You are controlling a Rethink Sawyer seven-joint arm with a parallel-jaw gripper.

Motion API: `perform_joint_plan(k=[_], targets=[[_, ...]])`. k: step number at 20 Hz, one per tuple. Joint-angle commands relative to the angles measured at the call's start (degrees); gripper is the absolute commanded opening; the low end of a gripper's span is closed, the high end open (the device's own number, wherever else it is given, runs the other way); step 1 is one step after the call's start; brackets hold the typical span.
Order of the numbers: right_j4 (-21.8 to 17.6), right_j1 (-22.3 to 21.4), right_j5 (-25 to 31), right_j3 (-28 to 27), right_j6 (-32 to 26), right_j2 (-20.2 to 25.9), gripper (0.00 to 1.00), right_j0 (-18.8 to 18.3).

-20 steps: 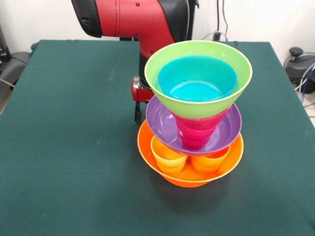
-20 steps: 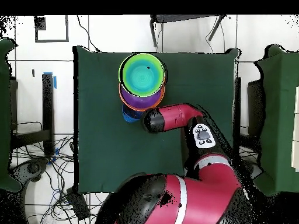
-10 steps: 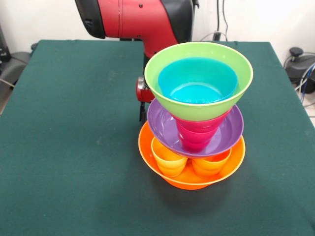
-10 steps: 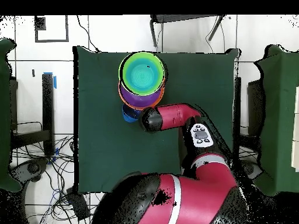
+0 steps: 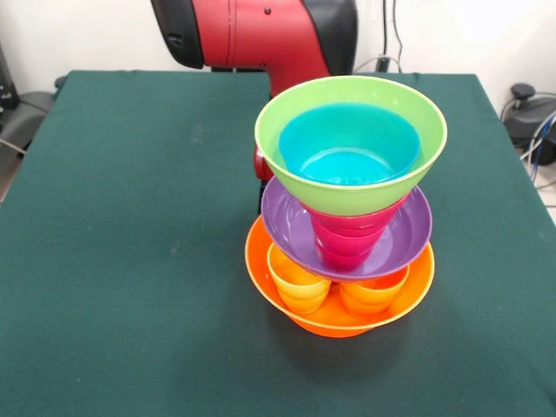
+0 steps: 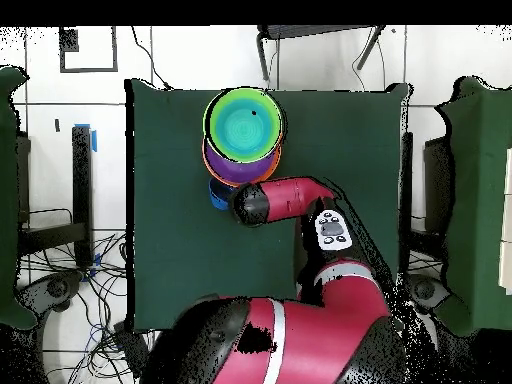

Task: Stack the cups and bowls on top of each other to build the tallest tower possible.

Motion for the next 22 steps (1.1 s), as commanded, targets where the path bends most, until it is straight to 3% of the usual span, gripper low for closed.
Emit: perform_joint_plan(k=[1,22], targets=[[4.6,7.2,-3.5,1.1,5.5,9.4,1.0,5.4],[4.0,7.3,-4.1,0.8,4.0,9.3,1.0,5.1]])
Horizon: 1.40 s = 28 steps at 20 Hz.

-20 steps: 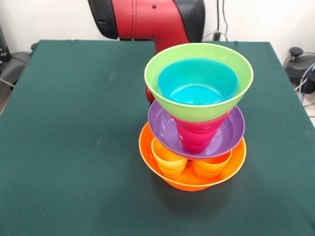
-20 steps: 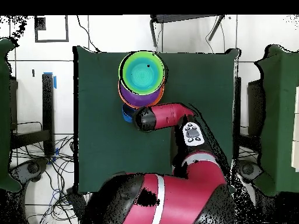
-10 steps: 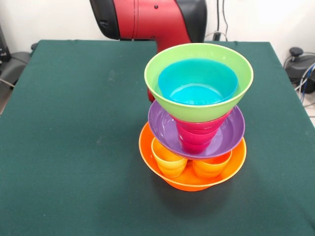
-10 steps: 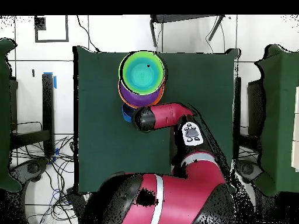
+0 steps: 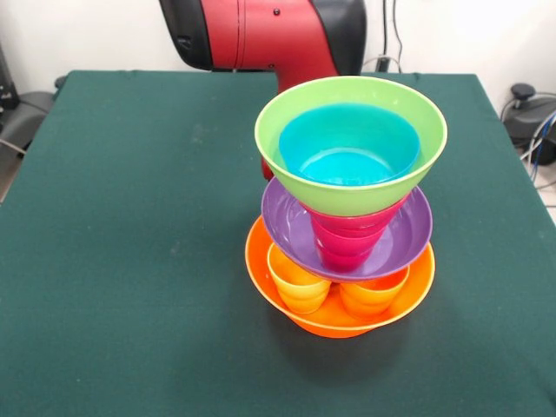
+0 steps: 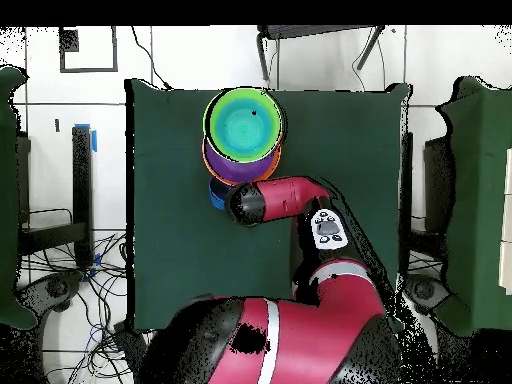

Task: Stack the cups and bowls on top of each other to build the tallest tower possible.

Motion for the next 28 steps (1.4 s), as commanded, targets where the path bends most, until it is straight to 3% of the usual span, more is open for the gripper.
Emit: perform_joint_plan(k=[1,14,28], targets=[[3.1,7.1,-4.1,0.8,4.0,9.3,1.0,4.5],[3.3,7.7,-2.5,-1.5,3.1,9.2,1.0,4.4],[3.2,6.0,-1.6,-0.4,3.6,8.5,1.0,5.1]])
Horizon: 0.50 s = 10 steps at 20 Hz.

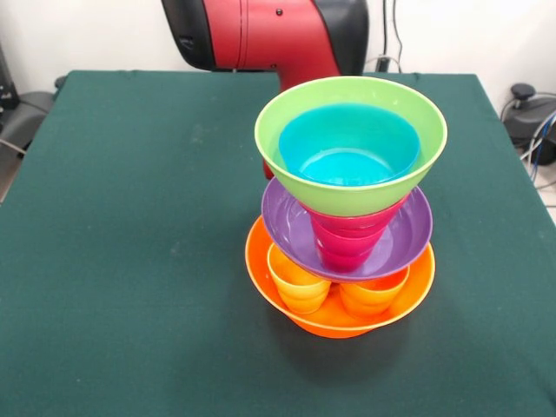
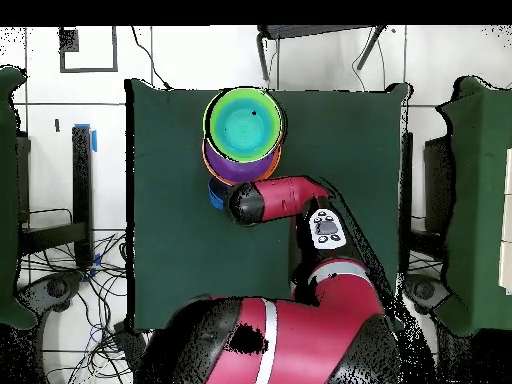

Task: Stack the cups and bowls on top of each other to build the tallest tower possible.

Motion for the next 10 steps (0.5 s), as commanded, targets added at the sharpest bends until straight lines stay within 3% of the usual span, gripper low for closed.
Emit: perform_joint_plan(k=[1,10], targets=[[3.3,5.7,-1.3,-0.1,3.5,8.5,1.0,4.9],[3.1,5.4,0.4,-0.6,2.3,8.2,1.0,4.8]])
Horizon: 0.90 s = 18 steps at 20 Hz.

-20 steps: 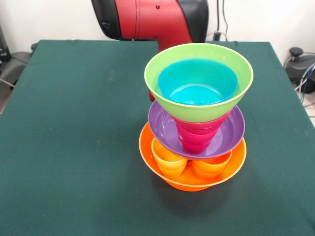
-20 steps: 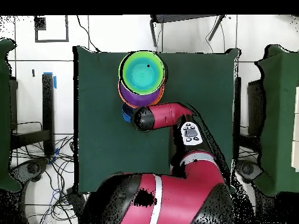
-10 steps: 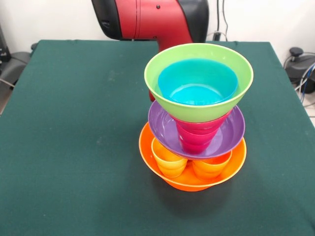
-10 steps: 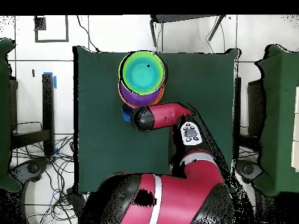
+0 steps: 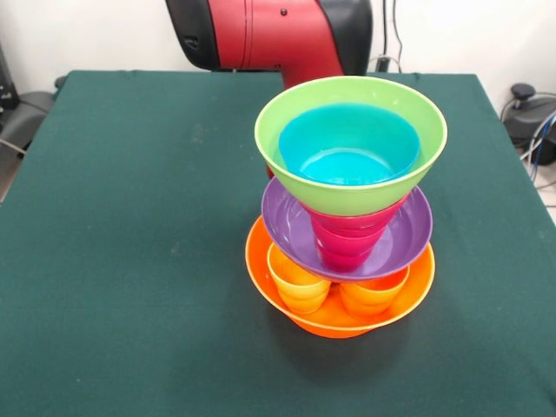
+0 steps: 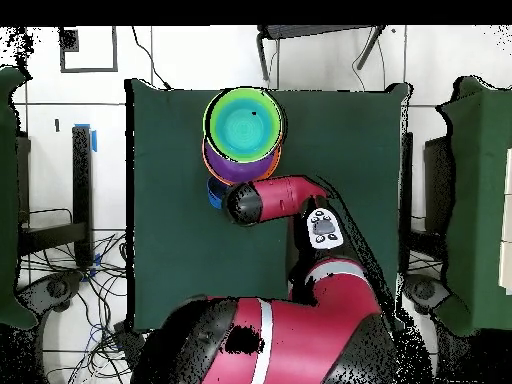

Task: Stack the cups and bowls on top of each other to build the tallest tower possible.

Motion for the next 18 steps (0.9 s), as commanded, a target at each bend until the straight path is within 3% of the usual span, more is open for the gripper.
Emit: perform_joint_plan(k=[1,10,18], targets=[[3.2,5.3,0.5,-0.5,2.3,8.4,1.0,4.3],[3.7,4.1,1.1,1.3,2.0,9.1,1.0,3.8],[8.1,3.4,3.2,4.1,2.0,12.4,1.0,2.9]])
